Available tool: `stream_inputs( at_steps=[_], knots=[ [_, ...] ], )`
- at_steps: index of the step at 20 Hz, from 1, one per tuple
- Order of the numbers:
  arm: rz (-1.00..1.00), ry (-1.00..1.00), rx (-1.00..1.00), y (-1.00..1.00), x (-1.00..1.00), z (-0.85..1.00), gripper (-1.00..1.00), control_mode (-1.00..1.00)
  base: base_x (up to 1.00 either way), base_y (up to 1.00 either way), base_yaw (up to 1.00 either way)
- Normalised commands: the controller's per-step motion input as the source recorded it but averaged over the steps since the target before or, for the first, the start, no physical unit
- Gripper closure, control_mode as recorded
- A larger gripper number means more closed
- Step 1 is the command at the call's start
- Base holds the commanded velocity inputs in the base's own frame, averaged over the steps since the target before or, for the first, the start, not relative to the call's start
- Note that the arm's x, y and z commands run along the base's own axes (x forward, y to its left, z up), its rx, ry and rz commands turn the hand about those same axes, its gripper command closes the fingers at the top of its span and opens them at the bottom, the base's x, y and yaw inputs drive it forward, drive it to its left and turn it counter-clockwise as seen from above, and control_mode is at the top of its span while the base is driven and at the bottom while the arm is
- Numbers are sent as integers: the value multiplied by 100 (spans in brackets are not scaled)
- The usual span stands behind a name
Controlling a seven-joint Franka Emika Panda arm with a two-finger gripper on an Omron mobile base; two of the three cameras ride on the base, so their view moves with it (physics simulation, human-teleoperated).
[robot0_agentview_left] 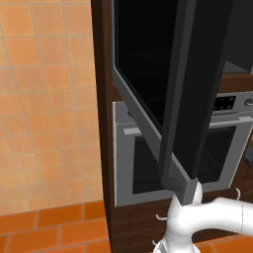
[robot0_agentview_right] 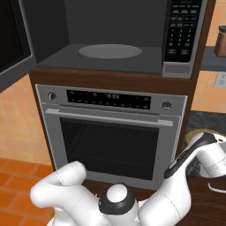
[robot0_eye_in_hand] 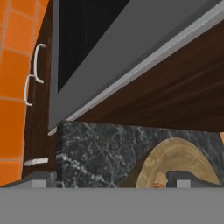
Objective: Open the microwave, place the bowl with waffle inside the microwave, then close the microwave door and turn it on.
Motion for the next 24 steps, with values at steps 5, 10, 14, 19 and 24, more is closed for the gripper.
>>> stream_inputs(
  at_steps=[5, 10, 14, 19, 24],
  knots=[
    [0, 0, 0, -10, 26, -21, -100, -100, 0, 0, 0],
    [0, 0, 0, -17, 21, -17, -100, -100, 0, 0, 0],
    [1, 0, 0, -19, 26, -17, -100, -100, 0, 0, 0],
    [1, 0, 0, -22, 29, -17, -100, -100, 0, 0, 0],
    [2, 0, 1, -28, 31, -16, -100, -100, 0, 0, 0]
  ],
)
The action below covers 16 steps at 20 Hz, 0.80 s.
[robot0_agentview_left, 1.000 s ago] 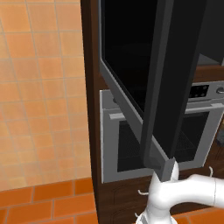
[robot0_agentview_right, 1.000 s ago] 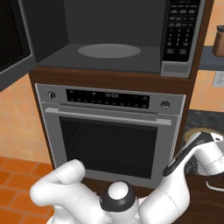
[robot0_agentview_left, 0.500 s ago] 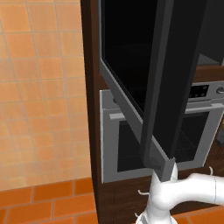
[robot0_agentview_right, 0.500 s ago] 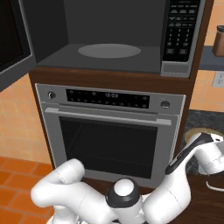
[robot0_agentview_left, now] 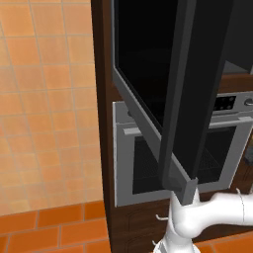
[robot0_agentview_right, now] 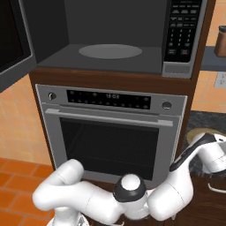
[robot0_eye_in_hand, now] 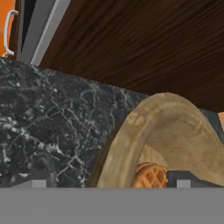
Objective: Open the microwave, place the bowl with waffle inside the microwave, then close the microwave door and turn it on.
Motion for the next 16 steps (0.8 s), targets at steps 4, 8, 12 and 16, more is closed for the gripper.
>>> stream_inputs(
  at_steps=[4, 8, 12, 16],
  knots=[
    [8, -7, 0, -5, 1, -14, 100, -100, 0, 0, 0],
    [18, -12, 0, 0, -37, -2, 100, -100, 0, 0, 0],
    [21, -24, -2, 2, -62, 15, 100, -100, 0, 0, 0],
    [14, -14, -4, 2, -56, 53, 100, -100, 0, 0, 0]
  ],
)
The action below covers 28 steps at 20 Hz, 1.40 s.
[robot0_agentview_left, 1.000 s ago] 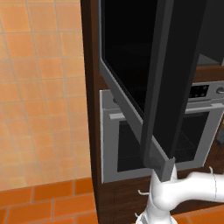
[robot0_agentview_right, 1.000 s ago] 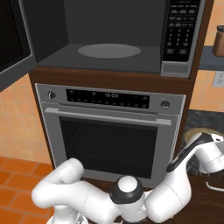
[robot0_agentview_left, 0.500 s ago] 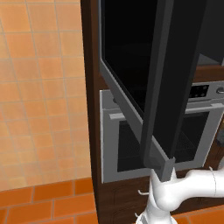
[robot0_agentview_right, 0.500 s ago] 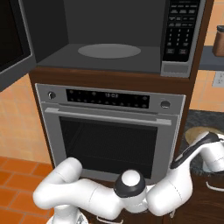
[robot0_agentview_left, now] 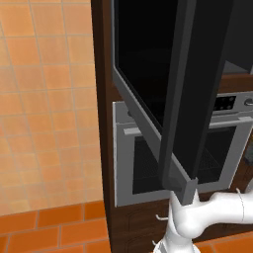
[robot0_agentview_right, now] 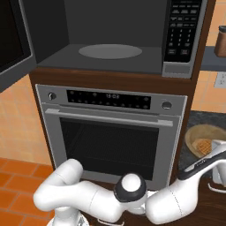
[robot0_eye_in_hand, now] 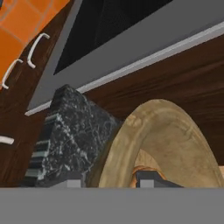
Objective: Open the microwave, place the bowl with waffle inside the microwave, then close the microwave door and turn it on.
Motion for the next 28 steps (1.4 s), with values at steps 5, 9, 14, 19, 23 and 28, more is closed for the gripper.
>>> stream_inputs(
  at_steps=[5, 9, 14, 19, 23, 28],
  knots=[
    [3, -1, -8, 5, -56, 37, 100, -100, 0, 0, 0],
    [6, 0, -18, 23, -13, -38, 100, -100, 0, 0, 0],
    [9, -9, -24, 12, -18, -77, 100, -100, 0, 0, 0],
    [9, -17, -14, 5, -50, -18, 100, -100, 0, 0, 0],
    [8, -17, -10, 23, -70, 0, 100, -100, 0, 0, 0],
    [12, -3, -7, 42, -74, 15, 100, -100, 0, 0, 0]
  ],
)
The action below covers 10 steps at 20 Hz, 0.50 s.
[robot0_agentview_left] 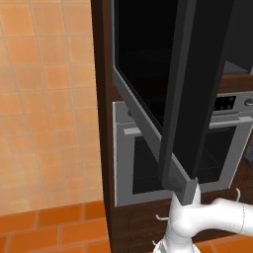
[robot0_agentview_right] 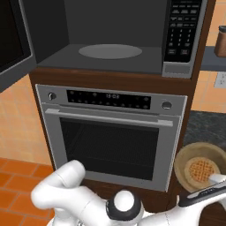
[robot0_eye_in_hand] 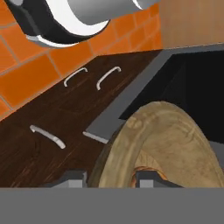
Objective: Open the microwave, place the bowl with waffle inside the microwave, then close the microwave door and turn it on.
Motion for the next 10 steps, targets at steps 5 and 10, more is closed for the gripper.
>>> stream_inputs(
  at_steps=[5, 10],
  knots=[
    [19, -8, -9, 91, -58, 25, 100, -100, 0, 0, 0],
    [20, -9, -7, 99, -35, 36, 100, -100, 0, 0, 0]
  ],
)
